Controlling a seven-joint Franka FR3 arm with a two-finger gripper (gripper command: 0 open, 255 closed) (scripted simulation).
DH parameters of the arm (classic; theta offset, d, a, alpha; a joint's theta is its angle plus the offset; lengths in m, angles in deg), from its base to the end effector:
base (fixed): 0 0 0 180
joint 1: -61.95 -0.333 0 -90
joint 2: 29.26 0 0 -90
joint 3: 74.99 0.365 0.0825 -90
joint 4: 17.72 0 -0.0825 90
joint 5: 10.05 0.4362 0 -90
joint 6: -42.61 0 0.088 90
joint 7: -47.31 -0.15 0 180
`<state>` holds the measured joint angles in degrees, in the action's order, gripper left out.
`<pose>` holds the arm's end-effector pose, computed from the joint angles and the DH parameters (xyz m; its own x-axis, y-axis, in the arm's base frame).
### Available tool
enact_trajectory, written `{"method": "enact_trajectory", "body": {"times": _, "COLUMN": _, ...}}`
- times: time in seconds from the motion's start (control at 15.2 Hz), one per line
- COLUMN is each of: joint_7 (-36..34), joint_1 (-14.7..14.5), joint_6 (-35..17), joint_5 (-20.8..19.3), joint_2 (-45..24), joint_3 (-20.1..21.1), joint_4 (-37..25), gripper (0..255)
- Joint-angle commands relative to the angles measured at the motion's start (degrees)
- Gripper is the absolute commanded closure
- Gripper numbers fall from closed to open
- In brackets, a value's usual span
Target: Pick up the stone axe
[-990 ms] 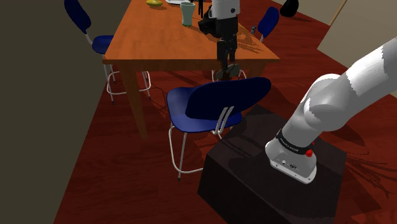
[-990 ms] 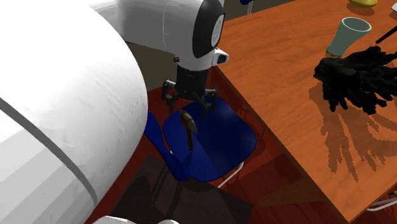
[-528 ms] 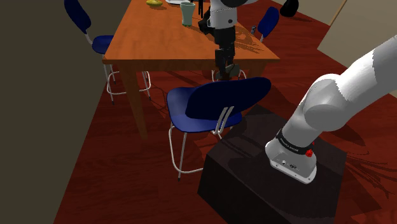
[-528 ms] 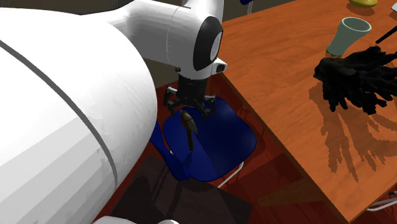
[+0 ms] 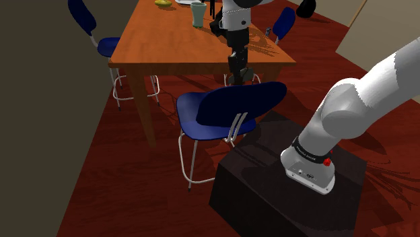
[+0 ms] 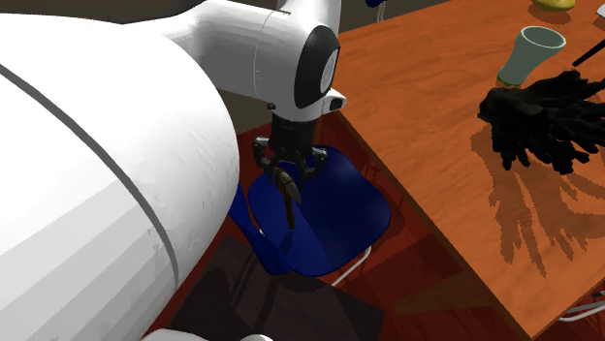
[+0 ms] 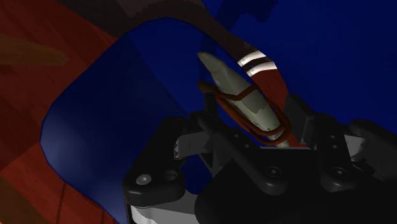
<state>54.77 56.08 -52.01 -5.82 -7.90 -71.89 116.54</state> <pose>0.4078 0.0756 0.4391 0.9161 0.2601 -0.3052 0.2446 -0.9656 -0.0887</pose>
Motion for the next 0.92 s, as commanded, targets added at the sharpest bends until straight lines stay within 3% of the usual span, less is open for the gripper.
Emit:
{"method": "enact_trajectory", "body": {"times": 0.0, "joint_7": 0.0, "joint_1": 0.0, "joint_6": 0.0, "joint_5": 0.0, "joint_2": 0.0, "joint_3": 0.0, "joint_4": 0.1, "gripper": 255}}
{"method": "enact_trajectory", "body": {"times": 0.86, "joint_7": -0.4, "joint_1": 0.0, "joint_6": 9.5, "joint_5": -0.1, "joint_2": 1.1, "joint_3": -0.2, "joint_4": -8.2, "gripper": 255}}
